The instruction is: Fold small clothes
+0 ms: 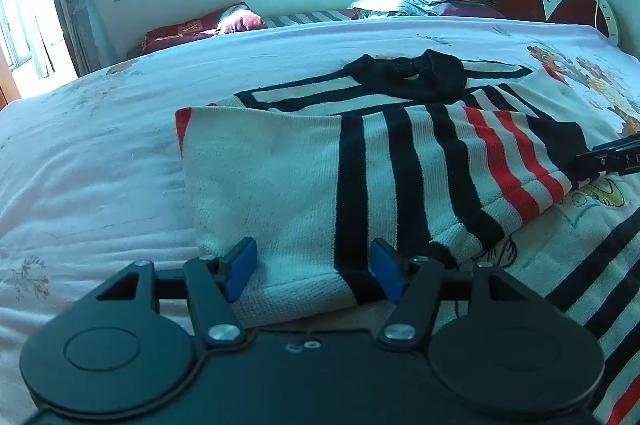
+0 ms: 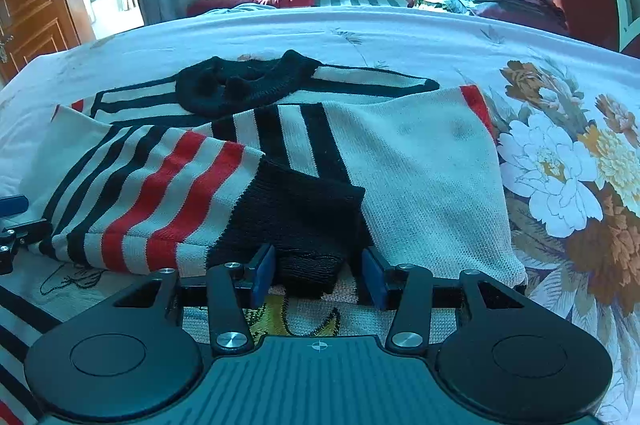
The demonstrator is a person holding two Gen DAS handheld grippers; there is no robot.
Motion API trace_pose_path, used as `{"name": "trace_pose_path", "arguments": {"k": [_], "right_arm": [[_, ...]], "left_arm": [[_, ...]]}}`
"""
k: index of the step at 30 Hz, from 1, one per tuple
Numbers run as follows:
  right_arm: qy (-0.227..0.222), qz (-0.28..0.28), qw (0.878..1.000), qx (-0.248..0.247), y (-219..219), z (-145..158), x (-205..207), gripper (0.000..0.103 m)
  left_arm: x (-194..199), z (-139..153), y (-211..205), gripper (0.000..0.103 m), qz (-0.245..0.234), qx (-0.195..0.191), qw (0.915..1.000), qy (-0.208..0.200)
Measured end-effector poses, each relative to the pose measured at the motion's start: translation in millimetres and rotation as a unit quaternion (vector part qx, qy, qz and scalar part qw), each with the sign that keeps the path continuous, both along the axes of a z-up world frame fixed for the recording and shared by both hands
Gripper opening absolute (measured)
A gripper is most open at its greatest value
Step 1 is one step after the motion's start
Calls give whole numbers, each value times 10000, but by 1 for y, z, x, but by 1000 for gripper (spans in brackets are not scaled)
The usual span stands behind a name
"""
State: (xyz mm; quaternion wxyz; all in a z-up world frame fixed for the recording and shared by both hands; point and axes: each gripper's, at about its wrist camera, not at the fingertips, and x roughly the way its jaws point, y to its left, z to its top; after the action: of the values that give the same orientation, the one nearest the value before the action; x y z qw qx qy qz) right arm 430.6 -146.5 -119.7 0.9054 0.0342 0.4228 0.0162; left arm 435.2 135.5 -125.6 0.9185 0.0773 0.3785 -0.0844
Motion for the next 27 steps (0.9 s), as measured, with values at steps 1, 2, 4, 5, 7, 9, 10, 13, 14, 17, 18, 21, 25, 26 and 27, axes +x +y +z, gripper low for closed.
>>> {"name": "trace_pose_path", "arguments": {"k": [1,2,4,5,7,9,10,13,14,17,18,21,25,26,27], "right_arm": [[32,-21,10000,33,-1,0,1,47],[64,-51,9999,71,-2,0,2,47],[57,-78,9999,76,-3,-1,3,47],[49,-93,9999,70,-3,-2,2,47],[31,-106,9999,2,0,-2,2,47],[44,-116,9999,-57,2,-2,3,47],[77,-128,9999,-59,2,0,3,47],[-230,-224,9992,-233,5,23,-13,47],[-382,-168,9990,-181,4,30,-25,47],[-308,-164,9993,-120,-2,36,-50,47],[-313,-202,9993,-99,-5,36,-59,47],[-171,-374,9991,87,-14,32,-82,47],[-59,-509,9980,362,-27,28,-120,47],[-33,-536,9977,423,-31,28,-128,47],[-15,-575,9971,496,-36,27,-138,47]], "left_arm": [[0,0,0,64,-13,5,10000,-5],[-1,-1,1,64,-17,0,10000,-12],[-1,-1,1,64,-12,-5,10000,-21],[-1,-1,0,64,-17,6,10000,-22],[0,-2,0,64,-27,24,10000,-29],[0,-1,0,63,-35,22,10000,-1],[0,3,0,63,-22,19,10000,25],[-17,20,11,63,42,-11,9999,-164],[-24,23,17,65,63,-45,9998,-172],[-51,23,36,66,208,-147,9996,-90],[-61,22,41,66,260,-142,9995,-50],[-90,14,50,73,441,-130,9989,79],[-136,10,49,75,495,-188,9984,187],[-146,11,49,75,499,-279,9980,260],[-155,12,49,72,454,-430,9974,365]]}}
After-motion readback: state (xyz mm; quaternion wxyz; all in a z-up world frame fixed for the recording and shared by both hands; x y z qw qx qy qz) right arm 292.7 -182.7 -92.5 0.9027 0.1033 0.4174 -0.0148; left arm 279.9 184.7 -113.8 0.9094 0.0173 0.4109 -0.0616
